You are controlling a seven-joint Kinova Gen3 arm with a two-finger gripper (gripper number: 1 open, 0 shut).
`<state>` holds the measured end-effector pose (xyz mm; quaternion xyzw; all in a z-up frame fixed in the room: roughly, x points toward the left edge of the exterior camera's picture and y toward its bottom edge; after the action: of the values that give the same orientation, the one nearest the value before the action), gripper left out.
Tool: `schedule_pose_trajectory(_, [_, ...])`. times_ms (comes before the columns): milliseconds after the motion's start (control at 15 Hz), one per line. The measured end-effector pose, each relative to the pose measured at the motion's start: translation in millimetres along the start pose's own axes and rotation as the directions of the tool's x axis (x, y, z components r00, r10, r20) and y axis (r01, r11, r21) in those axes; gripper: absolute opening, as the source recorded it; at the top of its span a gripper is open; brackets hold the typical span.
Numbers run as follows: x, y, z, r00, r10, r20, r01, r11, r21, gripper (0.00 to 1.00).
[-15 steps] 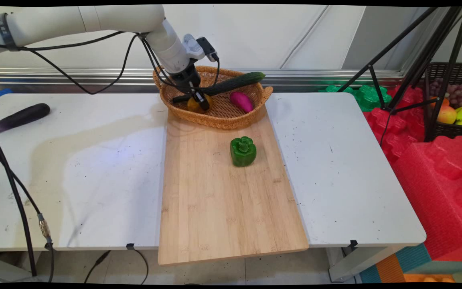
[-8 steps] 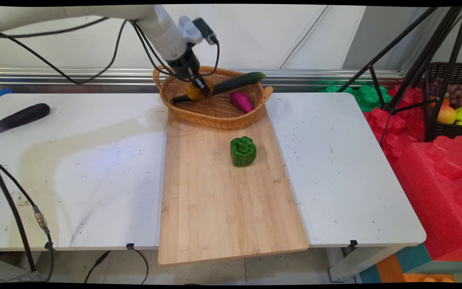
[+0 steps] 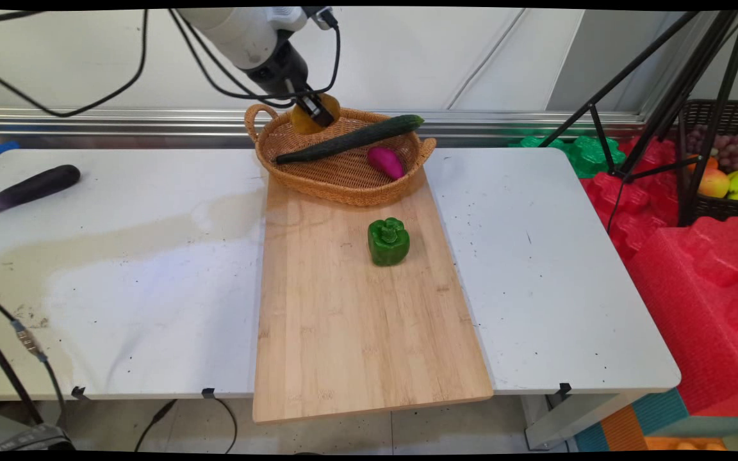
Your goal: Place the picked object on the cutting board
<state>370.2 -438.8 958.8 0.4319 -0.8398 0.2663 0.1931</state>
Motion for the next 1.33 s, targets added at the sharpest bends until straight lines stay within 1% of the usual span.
schedule_pose_trajectory(200, [-13.5,19.2,-20.8,1.000,-0.001,-0.010,0.001,1.000,-0.014,0.00])
schedule_pose_trajectory(333, [-27.3,37.3,-33.9,1.000,0.004,-0.012,-0.005,1.000,-0.031,0.00])
schedule_pose_trajectory(467, [-37.9,50.4,-40.4,1.000,0.009,-0.008,-0.009,0.999,-0.044,0.00])
schedule_pose_trajectory(667, [-59.7,73.1,-45.7,1.000,0.012,0.011,-0.011,0.997,-0.070,0.00])
schedule_pose_trajectory(867, [-76.4,88.9,-41.2,1.000,0.009,0.027,-0.007,0.996,-0.085,0.00])
schedule_pose_trajectory(1000, [-82.5,95.3,-32.0,0.999,0.018,0.035,-0.015,0.996,-0.092,0.00])
schedule_pose_trajectory(1333, [-88.6,99.1,-2.3,0.998,0.036,0.061,-0.029,0.993,-0.112,0.00])
